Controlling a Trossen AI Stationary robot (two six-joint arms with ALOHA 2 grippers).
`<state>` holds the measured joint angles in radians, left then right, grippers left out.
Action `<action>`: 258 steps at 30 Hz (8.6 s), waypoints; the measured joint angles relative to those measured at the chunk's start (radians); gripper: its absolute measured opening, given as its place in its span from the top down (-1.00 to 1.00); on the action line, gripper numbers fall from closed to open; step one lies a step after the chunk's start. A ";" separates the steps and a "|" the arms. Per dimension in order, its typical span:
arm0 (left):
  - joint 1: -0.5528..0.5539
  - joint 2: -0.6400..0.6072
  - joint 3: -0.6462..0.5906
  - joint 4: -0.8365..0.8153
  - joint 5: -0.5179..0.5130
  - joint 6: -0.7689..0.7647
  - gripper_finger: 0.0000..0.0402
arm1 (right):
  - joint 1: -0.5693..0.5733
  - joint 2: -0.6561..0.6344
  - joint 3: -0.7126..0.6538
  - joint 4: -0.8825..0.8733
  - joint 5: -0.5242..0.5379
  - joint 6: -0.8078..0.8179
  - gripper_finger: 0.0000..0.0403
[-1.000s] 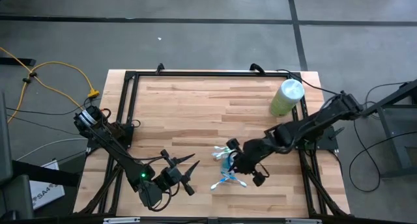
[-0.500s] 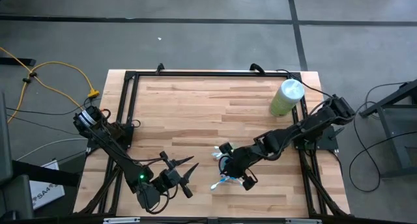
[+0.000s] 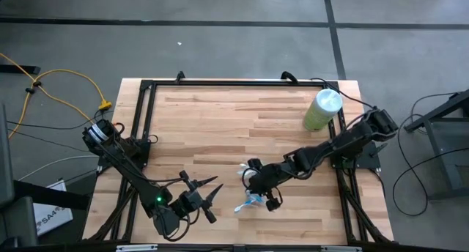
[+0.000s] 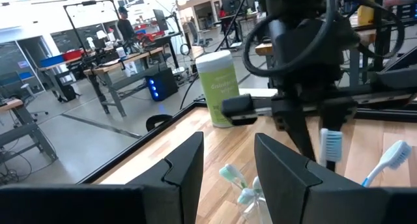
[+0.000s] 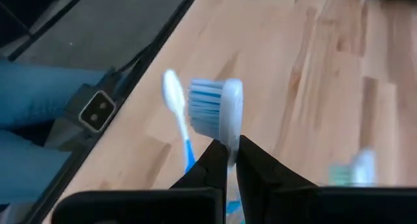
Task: Pick & Place toothbrushing station
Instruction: Put the blue toothbrush into the transparent organizer, then return to Home Position
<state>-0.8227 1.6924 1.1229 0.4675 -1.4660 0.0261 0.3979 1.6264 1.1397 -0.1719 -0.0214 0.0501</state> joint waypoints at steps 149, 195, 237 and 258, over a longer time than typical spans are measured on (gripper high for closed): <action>-0.238 -0.528 -0.600 0.199 0.163 -0.076 0.35 | -0.005 -1.540 -1.003 0.563 -0.074 0.289 0.51; -0.127 -0.528 -0.600 0.222 0.480 -0.103 0.35 | -0.032 -1.620 -1.133 0.195 0.031 0.240 0.51; -0.130 -0.784 -0.601 -0.255 0.984 0.006 0.35 | -0.041 -1.617 -1.133 0.195 -0.007 0.263 0.51; -0.213 -1.389 -0.983 -0.220 0.979 0.129 0.35 | -0.041 -1.617 -1.133 0.197 -0.008 0.263 0.51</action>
<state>-1.0360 0.3035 0.1400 0.2475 -0.4873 0.1550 0.3569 0.0097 0.0067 0.0250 -0.0292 0.3126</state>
